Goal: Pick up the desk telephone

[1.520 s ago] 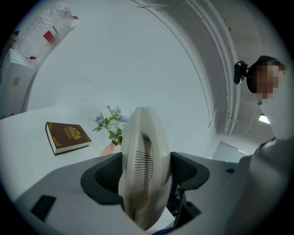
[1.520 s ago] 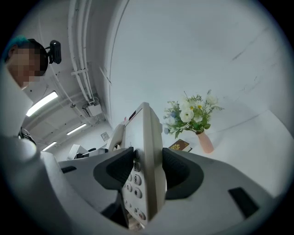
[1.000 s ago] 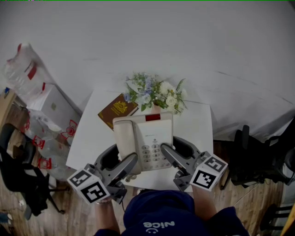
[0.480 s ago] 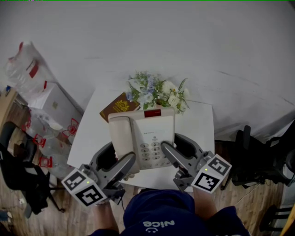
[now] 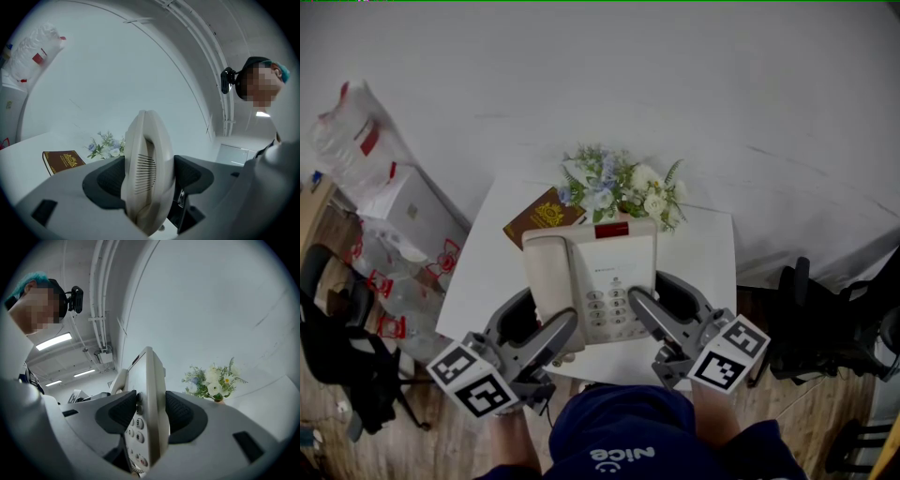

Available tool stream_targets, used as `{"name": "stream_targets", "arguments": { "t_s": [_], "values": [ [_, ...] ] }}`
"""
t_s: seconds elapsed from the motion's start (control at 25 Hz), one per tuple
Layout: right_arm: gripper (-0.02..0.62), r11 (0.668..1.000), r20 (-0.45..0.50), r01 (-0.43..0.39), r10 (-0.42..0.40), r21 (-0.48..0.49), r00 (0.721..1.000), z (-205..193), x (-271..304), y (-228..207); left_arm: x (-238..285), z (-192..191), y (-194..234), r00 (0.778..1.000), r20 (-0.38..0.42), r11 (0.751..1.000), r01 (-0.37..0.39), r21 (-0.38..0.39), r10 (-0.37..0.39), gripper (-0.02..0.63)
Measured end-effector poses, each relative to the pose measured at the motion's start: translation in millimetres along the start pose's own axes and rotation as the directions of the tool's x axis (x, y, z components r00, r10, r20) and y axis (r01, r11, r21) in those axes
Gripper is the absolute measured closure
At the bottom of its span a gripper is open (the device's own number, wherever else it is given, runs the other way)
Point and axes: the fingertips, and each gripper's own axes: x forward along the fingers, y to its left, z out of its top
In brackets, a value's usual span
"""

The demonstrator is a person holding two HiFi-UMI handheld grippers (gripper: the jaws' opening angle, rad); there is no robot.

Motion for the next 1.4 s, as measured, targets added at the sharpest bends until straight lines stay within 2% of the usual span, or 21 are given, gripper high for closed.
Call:
{"name": "stream_targets", "arguments": {
  "t_s": [1.4],
  "values": [
    [0.387,1.0,-0.006,0.004,-0.004,-0.013,1.0,-9.3,-2.3,4.9,-8.0,-6.7,0.9,1.0,-0.003,1.0,-0.011,-0.001,0.011,0.264]
  ]
}}
